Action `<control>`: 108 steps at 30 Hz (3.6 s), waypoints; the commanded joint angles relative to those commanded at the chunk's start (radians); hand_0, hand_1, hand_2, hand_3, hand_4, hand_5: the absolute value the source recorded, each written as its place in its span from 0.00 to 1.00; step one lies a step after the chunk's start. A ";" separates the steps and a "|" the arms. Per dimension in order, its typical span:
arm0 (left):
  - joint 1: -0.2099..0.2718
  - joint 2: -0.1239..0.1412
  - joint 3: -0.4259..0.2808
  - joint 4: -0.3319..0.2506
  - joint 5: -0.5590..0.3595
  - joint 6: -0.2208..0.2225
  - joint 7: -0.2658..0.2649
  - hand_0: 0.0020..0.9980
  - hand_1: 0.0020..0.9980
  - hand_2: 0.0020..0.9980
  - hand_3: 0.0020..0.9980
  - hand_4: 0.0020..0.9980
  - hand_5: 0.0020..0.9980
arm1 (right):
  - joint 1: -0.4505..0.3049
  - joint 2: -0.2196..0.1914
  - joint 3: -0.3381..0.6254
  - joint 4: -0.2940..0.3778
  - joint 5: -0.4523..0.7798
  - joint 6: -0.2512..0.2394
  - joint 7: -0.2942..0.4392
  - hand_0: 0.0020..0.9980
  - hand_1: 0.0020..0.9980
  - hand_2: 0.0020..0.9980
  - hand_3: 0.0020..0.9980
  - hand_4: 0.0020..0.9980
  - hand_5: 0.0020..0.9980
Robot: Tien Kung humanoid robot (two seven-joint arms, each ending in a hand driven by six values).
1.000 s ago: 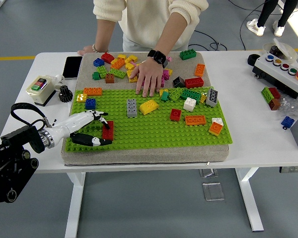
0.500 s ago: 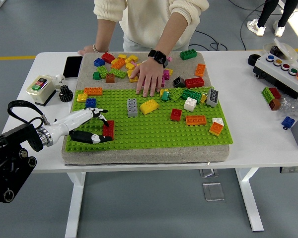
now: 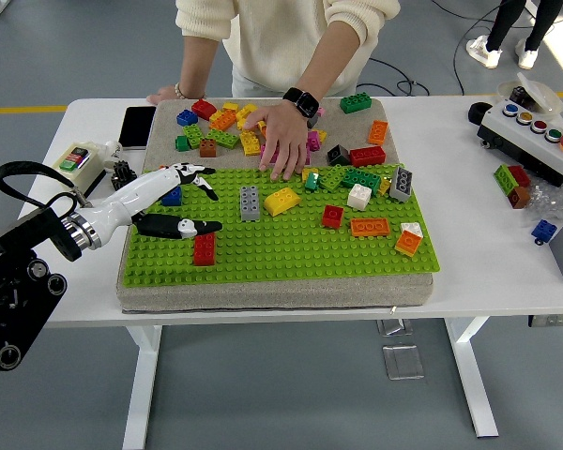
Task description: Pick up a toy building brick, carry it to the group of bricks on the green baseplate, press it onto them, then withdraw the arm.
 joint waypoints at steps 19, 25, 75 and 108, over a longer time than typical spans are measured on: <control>-0.132 -0.054 -0.063 0.125 0.115 -0.007 -0.007 0.87 0.80 0.82 0.91 1.00 0.15 | 0.003 -0.002 0.002 0.000 0.002 0.000 0.001 0.72 0.64 0.68 0.61 0.94 0.49; -0.135 -0.055 -0.079 0.144 0.124 0.027 -0.002 0.81 0.74 0.75 0.86 1.00 0.11 | 0.002 -0.001 -0.001 0.000 0.000 0.000 0.000 0.72 0.64 0.68 0.61 0.94 0.49; -0.138 -0.061 -0.089 0.164 0.008 0.111 -0.030 0.66 0.68 0.66 0.70 0.45 0.00 | 0.002 0.002 0.005 0.000 -0.003 0.000 0.001 0.72 0.64 0.68 0.61 0.94 0.49; -0.152 -0.137 -0.072 0.248 0.130 0.006 0.017 0.82 0.79 0.78 0.84 0.92 0.10 | 0.003 0.000 -0.007 0.000 -0.003 0.000 0.002 0.72 0.64 0.68 0.61 0.94 0.48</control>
